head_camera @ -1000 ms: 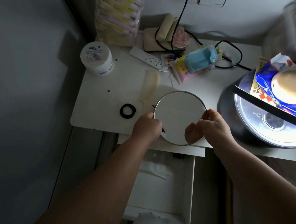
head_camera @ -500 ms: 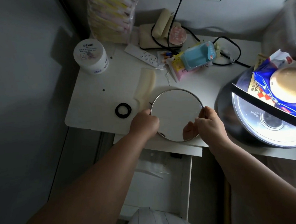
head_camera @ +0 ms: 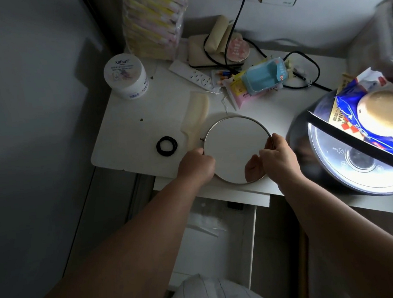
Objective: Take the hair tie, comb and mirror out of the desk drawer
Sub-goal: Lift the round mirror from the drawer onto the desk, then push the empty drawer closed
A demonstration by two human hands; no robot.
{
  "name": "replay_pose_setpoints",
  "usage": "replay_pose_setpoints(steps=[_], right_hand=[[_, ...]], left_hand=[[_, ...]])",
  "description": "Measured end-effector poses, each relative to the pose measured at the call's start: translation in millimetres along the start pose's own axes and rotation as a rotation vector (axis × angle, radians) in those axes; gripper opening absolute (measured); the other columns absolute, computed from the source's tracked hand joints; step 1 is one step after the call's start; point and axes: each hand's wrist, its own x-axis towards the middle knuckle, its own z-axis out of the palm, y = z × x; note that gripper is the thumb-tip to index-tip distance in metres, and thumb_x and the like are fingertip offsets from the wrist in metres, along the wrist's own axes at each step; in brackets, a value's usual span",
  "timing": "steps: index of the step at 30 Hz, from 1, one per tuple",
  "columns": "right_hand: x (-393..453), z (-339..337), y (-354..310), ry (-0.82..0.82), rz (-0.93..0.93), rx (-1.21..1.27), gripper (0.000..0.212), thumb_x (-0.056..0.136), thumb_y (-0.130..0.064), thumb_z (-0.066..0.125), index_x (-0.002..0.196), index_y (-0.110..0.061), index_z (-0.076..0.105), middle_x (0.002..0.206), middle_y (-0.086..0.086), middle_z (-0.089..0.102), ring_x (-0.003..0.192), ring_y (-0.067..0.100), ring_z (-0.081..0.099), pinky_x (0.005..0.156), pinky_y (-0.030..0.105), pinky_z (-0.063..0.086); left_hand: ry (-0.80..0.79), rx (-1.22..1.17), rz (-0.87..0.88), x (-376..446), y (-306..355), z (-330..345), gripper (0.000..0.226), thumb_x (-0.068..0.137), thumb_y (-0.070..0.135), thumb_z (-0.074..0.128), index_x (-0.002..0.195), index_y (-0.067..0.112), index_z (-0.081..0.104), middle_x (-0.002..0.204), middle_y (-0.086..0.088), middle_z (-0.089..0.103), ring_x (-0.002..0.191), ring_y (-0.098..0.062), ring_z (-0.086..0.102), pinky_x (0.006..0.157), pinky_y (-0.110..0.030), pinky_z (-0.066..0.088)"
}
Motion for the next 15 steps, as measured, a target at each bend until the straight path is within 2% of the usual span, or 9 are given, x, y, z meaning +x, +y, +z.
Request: replay_pose_setpoints(steps=[2, 3, 6, 8, 10, 11, 13, 15], right_hand=[[-5, -3, -1, -0.013, -0.008, 0.042, 0.033, 0.083, 0.003, 0.044, 0.115, -0.004, 0.051, 0.064, -0.003, 0.052, 0.052, 0.006, 0.045, 0.041, 0.011, 0.040], [-8, -5, -1, -0.015, -0.019, 0.064, 0.037, 0.085, 0.005, 0.043, 0.121, -0.003, 0.049, 0.064, -0.002, 0.053, 0.050, 0.004, 0.043, 0.035, 0.004, 0.035], [-25, -9, 1, 0.006, -0.062, 0.126, 0.053, 0.089, 0.004, 0.043, 0.140, -0.007, 0.036, 0.077, -0.002, 0.057, 0.052, -0.004, 0.037, 0.038, -0.004, 0.032], [-38, -7, 9, 0.036, -0.068, 0.179, 0.053, 0.090, 0.002, 0.043, 0.141, -0.009, 0.035, 0.094, 0.001, 0.060, 0.056, -0.001, 0.044, 0.043, -0.001, 0.035], [-53, -3, 24, 0.101, -0.054, 0.169, 0.050, 0.090, -0.005, 0.047, 0.139, -0.013, 0.040, 0.122, 0.001, 0.057, 0.083, 0.007, 0.054, 0.060, 0.006, 0.034], [-60, 1, 36, 0.128, -0.043, 0.154, 0.048, 0.090, -0.009, 0.050, 0.137, -0.014, 0.042, 0.129, 0.003, 0.055, 0.097, 0.008, 0.052, 0.072, 0.008, 0.032], [-79, 8, 64, 0.124, -0.009, 0.148, 0.044, 0.090, -0.009, 0.053, 0.133, -0.012, 0.047, 0.129, 0.008, 0.056, 0.103, 0.010, 0.049, 0.081, 0.013, 0.031], [-103, 15, 95, 0.069, 0.058, 0.133, 0.043, 0.089, -0.005, 0.053, 0.132, -0.009, 0.049, 0.130, 0.012, 0.057, 0.108, 0.016, 0.052, 0.088, 0.021, 0.035]], left_hand=[[-0.015, -0.004, 0.001, -3, 0, -1, 0.023, 0.073, 0.009, 0.048, 0.088, 0.004, 0.065, 0.087, -0.015, 0.068, 0.082, -0.033, 0.060, 0.066, -0.030, 0.041], [-0.028, -0.020, -0.004, -6, 0, -2, 0.022, 0.073, 0.009, 0.049, 0.089, 0.005, 0.065, 0.082, -0.012, 0.065, 0.079, -0.032, 0.057, 0.066, -0.029, 0.040], [-0.057, -0.067, -0.002, -15, -1, -3, 0.016, 0.075, 0.011, 0.052, 0.086, 0.003, 0.060, 0.080, -0.006, 0.059, 0.080, -0.028, 0.053, 0.068, -0.033, 0.041], [-0.054, -0.084, -0.008, -27, -4, -3, 0.009, 0.080, 0.014, 0.054, 0.088, 0.012, 0.057, 0.095, -0.002, 0.061, 0.098, -0.029, 0.055, 0.078, -0.033, 0.042], [-0.041, -0.120, -0.017, -37, -14, -2, 0.040, 0.086, 0.018, 0.053, 0.125, 0.017, 0.052, 0.126, -0.006, 0.056, 0.125, -0.026, 0.049, 0.093, -0.031, 0.039], [-0.021, -0.149, -0.025, -41, -22, -3, 0.052, 0.087, 0.019, 0.053, 0.138, 0.015, 0.044, 0.133, -0.008, 0.053, 0.126, -0.026, 0.049, 0.093, -0.030, 0.040], [0.027, -0.201, -0.045, -50, -44, -9, 0.052, 0.086, 0.015, 0.052, 0.138, 0.012, 0.045, 0.129, -0.012, 0.057, 0.109, -0.026, 0.057, 0.079, -0.029, 0.045], [0.046, -0.259, -0.112, -59, -71, -19, 0.043, 0.088, 0.011, 0.052, 0.130, 0.009, 0.053, 0.126, -0.018, 0.060, 0.094, -0.023, 0.055, 0.067, -0.025, 0.042]])
